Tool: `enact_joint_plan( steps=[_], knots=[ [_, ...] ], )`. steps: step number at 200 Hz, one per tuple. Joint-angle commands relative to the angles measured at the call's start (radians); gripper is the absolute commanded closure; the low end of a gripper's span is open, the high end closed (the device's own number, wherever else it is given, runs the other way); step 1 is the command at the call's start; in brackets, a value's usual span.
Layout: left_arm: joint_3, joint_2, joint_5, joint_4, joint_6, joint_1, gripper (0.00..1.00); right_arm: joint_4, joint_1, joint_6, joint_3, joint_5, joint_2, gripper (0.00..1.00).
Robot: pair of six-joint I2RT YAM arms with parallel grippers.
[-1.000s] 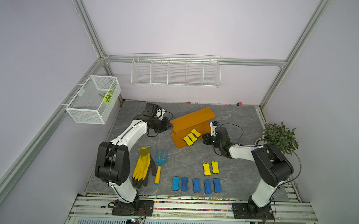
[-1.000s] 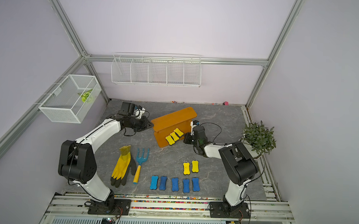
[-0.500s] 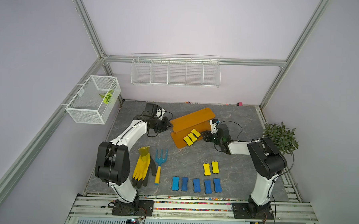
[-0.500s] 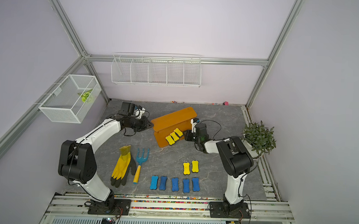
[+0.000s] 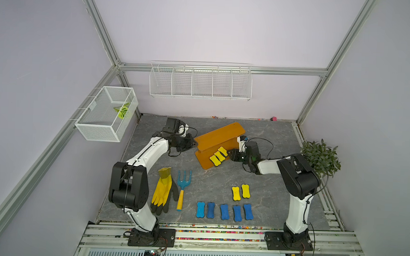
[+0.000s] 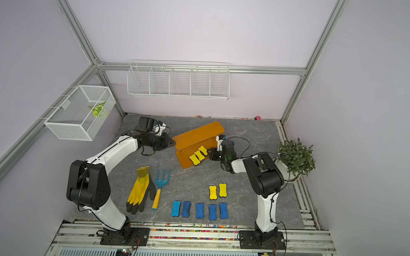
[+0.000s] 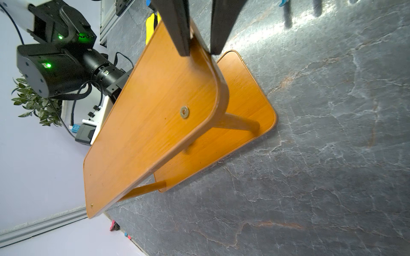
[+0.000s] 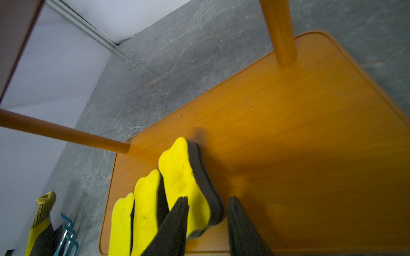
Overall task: Remove the whiteboard erasers from the shelf
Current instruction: Pick up the whiteboard eraser from the shelf.
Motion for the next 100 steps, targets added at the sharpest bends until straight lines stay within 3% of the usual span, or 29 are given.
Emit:
enact_joint_plan(
  steps=[1,73,100],
  knots=[
    [0.008,0.025,-0.015,-0.016,0.018,0.007,0.78,0.038,0.005,0.004,0.017,-0.006,0.02,0.62],
    [0.009,0.029,-0.015,-0.018,0.021,0.007,0.78,0.097,0.028,0.041,0.031,0.014,0.085,0.62],
    [0.012,0.03,-0.019,-0.025,0.023,0.007,0.79,0.09,0.028,0.038,0.02,0.019,0.083,0.67]
  ],
)
